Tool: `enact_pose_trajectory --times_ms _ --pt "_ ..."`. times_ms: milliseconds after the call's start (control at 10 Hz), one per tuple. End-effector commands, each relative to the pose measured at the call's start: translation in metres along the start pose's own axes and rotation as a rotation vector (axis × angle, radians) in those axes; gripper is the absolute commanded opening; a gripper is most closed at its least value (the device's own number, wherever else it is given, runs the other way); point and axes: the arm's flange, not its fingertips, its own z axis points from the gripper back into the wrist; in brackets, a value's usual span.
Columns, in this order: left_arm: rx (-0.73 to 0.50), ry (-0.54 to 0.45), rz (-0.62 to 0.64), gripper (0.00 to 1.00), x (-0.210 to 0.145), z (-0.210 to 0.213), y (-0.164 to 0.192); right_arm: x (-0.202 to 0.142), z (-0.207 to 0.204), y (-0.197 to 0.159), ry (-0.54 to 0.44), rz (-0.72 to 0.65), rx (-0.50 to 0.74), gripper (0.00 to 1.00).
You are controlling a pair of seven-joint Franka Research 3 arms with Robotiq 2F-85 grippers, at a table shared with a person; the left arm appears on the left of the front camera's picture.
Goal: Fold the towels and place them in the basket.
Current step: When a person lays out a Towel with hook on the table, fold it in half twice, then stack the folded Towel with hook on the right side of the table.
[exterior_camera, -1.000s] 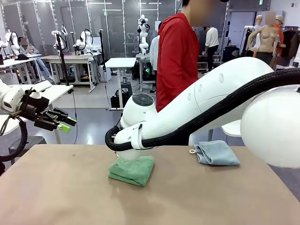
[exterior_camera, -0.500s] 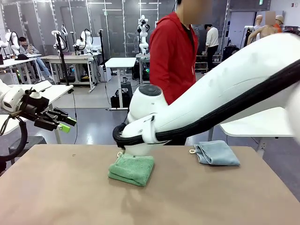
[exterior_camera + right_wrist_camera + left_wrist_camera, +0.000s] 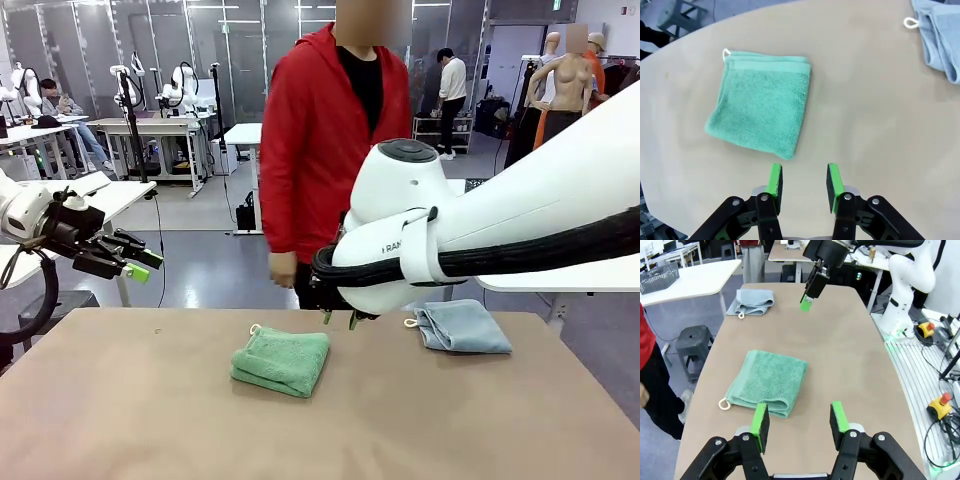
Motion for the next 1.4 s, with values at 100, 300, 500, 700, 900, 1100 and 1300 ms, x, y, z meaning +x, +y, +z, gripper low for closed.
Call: enact_pose_trajectory --times_ms 100,300,500,700,900,1100,1300 --pt "-0.01 -0.003 0.01 0.63 0.003 0.0012 0.0011 0.0012 -0.0033 0.0067 -0.004 0.0 -0.001 0.46" --pt "-0.01 -0.003 0.01 0.63 0.003 0.0012 0.0011 0.0012 -0.0033 0.0067 -0.004 0.0 -0.001 0.46" --pt "-0.01 -0.003 0.01 0.63 0.003 0.0012 0.0011 0.0012 -0.0033 0.0067 -0.004 0.0 -0.001 0.46" --pt "-0.01 -0.003 0.01 0.63 0.003 0.0012 0.0011 0.0012 -0.0033 0.0067 -0.004 0.0 -0.001 0.46" --pt "-0.01 -0.003 0.01 0.63 0.003 0.0012 0.0011 0.0012 -0.0033 0.0067 -0.004 0.0 -0.001 0.46" --pt "-0.01 -0.003 0.01 0.63 0.003 0.0012 0.0011 0.0012 -0.0033 0.0067 -0.004 0.0 -0.001 0.46" --pt "-0.01 -0.003 0.01 0.63 0.003 0.0012 0.0011 -0.0056 -0.0039 0.0044 0.042 0.081 0.068 0.47"
